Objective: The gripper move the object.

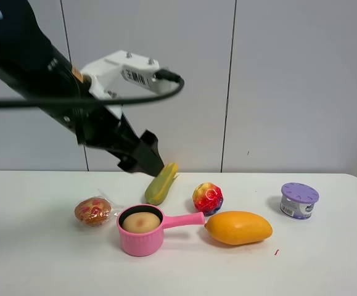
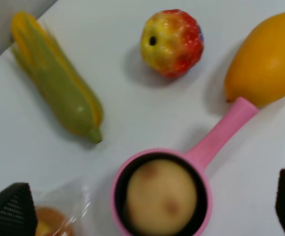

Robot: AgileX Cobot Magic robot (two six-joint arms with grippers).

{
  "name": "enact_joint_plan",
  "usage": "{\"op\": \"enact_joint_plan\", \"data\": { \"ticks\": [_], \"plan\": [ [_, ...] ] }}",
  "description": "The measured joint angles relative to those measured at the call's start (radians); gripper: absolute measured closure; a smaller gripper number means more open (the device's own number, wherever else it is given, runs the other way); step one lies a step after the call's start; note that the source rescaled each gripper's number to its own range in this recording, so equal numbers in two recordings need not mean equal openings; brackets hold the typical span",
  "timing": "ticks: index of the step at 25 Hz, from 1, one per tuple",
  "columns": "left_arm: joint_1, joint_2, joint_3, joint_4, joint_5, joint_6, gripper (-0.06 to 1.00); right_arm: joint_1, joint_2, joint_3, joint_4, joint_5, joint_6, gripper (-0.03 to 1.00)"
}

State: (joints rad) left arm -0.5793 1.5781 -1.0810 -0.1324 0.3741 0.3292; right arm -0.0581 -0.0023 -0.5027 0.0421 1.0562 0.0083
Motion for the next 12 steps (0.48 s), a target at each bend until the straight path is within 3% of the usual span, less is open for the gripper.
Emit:
{"op": "enact_joint_plan", "data": {
  "ticks": [2, 6, 9, 12],
  "plan": [
    [0.036, -0.017, -0.063, 0.041, 0.128, -0.025, -0.05, 0.0, 0.0, 0.0, 0.0, 0.0, 0.0, -0.03],
    [0.124, -0.02, -0.171, 0.2, 0.32, -0.076, -0.05, 0.0, 0.0, 0.0, 0.0, 0.0, 0.0, -0.03],
    [0.224, -0.027, -0.219, 0.275, 0.363, -0.081, -0.05, 0.0, 0.0, 0.0, 0.0, 0.0, 0.0, -0.03],
    [0.337, -0.046, -0.231, 0.287, 0.354, -0.083, -0.05, 0.0, 0.0, 0.0, 0.0, 0.0, 0.0, -0.03]
  ]
}}
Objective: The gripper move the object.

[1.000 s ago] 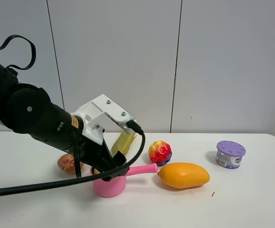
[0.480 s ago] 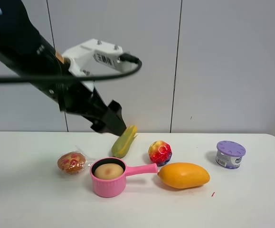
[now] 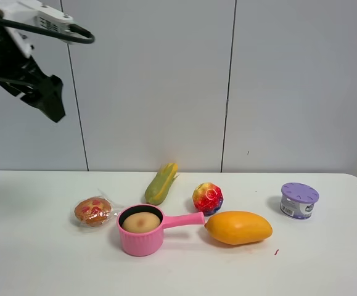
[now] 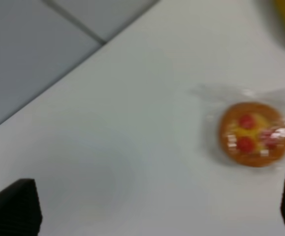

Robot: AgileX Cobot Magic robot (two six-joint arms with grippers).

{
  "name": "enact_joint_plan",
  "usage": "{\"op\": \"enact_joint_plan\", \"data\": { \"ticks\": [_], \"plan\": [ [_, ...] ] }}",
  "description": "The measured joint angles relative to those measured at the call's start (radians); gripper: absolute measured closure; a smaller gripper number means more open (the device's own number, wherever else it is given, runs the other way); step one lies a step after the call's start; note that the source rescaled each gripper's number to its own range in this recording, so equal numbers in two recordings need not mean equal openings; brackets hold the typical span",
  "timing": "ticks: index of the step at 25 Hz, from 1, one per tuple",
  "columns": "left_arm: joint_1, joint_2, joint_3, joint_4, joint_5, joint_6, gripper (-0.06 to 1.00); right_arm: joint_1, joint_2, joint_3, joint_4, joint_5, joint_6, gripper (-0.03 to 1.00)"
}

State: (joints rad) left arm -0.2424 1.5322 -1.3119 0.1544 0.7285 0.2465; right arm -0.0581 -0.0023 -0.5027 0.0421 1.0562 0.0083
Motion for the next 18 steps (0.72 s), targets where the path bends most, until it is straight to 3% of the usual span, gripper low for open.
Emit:
{"op": "enact_joint_plan", "data": {
  "ticks": [4, 7, 14, 18],
  "plan": [
    [0.15, -0.048, -0.001, 0.002, 0.015, -0.008, -0.05, 0.0, 0.0, 0.0, 0.0, 0.0, 0.0, -0.03],
    [0.23, -0.112, -0.001, 0.002, 0.102, -0.051, -0.05, 0.0, 0.0, 0.0, 0.0, 0.0, 0.0, -0.03],
    [0.342, -0.34, -0.002, 0.001, 0.35, -0.126, -0.05, 0.0, 0.0, 0.0, 0.0, 0.0, 0.0, -0.03],
    [0.363, -0.488, -0.002, 0.001, 0.459, -0.132, -0.05, 0.0, 0.0, 0.0, 0.0, 0.0, 0.0, -0.03]
  ]
}}
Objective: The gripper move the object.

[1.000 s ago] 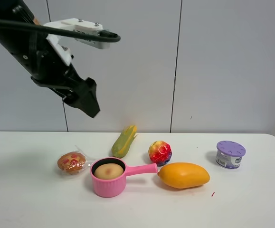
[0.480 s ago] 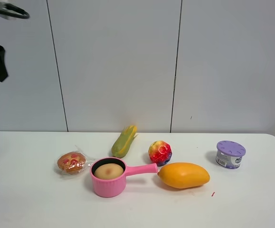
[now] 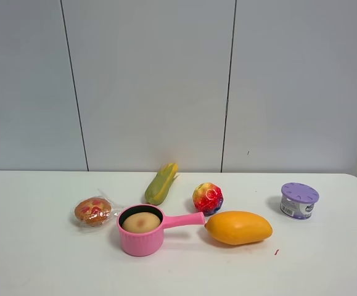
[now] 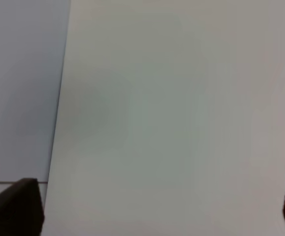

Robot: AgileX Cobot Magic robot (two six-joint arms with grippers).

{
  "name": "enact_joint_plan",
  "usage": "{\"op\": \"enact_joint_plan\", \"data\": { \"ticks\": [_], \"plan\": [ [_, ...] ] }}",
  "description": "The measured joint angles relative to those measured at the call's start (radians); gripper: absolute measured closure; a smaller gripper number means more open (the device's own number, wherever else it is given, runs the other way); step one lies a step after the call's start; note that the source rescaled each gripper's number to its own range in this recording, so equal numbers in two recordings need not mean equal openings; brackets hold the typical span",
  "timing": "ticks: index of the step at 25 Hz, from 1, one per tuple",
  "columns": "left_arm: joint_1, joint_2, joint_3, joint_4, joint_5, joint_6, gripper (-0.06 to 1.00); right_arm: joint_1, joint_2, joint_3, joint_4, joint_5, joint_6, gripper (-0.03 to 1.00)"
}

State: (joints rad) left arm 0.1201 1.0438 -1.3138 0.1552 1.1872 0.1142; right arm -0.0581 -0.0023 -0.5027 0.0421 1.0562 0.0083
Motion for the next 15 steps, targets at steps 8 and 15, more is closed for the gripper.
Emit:
{"op": "enact_joint_plan", "data": {
  "ticks": [8, 15],
  "plan": [
    [0.002, -0.303, 0.049, -0.041, 0.02, -0.06, -0.05, 0.0, 0.0, 0.0, 0.0, 0.0, 0.0, -0.03],
    [0.003, -0.569, 0.332, -0.096, 0.02, -0.099, -0.05, 0.0, 0.0, 0.0, 0.0, 0.0, 0.0, -0.03]
  ]
}}
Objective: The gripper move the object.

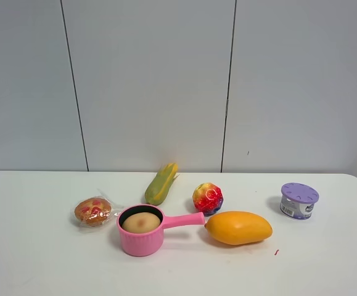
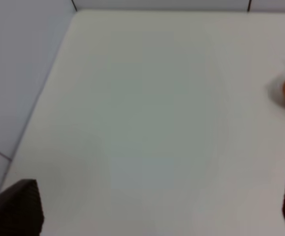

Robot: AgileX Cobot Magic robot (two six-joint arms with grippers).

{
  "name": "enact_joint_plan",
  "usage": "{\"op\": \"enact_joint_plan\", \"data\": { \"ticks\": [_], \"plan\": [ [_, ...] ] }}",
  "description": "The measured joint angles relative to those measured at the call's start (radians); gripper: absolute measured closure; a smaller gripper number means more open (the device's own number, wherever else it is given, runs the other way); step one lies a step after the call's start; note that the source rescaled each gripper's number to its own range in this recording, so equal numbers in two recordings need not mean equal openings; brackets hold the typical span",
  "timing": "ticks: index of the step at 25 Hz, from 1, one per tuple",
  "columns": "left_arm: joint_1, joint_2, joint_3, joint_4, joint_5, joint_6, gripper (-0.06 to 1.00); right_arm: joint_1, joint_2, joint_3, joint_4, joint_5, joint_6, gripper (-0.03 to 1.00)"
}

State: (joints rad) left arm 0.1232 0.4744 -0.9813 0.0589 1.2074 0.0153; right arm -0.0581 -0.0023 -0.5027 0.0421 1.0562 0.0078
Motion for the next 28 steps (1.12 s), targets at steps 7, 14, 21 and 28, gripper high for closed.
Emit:
{"op": "enact_joint_plan", "data": {
  "ticks": [7, 14, 21, 28],
  "plan": [
    [0.0, -0.259, 0.268, -0.105, -0.119, -0.015, -0.05, 0.0, 0.0, 0.0, 0.0, 0.0, 0.0, -0.03],
    [0.0, -0.424, 0.419, -0.112, -0.129, 0.016, -0.05, 0.0, 0.0, 0.0, 0.0, 0.0, 0.0, -0.03],
    [0.0, -0.464, 0.471, -0.114, -0.148, 0.057, -0.05, 0.0, 0.0, 0.0, 0.0, 0.0, 0.0, -0.03],
    [0.0, -0.477, 0.471, -0.114, -0.154, 0.057, -0.05, 0.0, 0.0, 0.0, 0.0, 0.0, 0.0, -0.03]
  ]
}}
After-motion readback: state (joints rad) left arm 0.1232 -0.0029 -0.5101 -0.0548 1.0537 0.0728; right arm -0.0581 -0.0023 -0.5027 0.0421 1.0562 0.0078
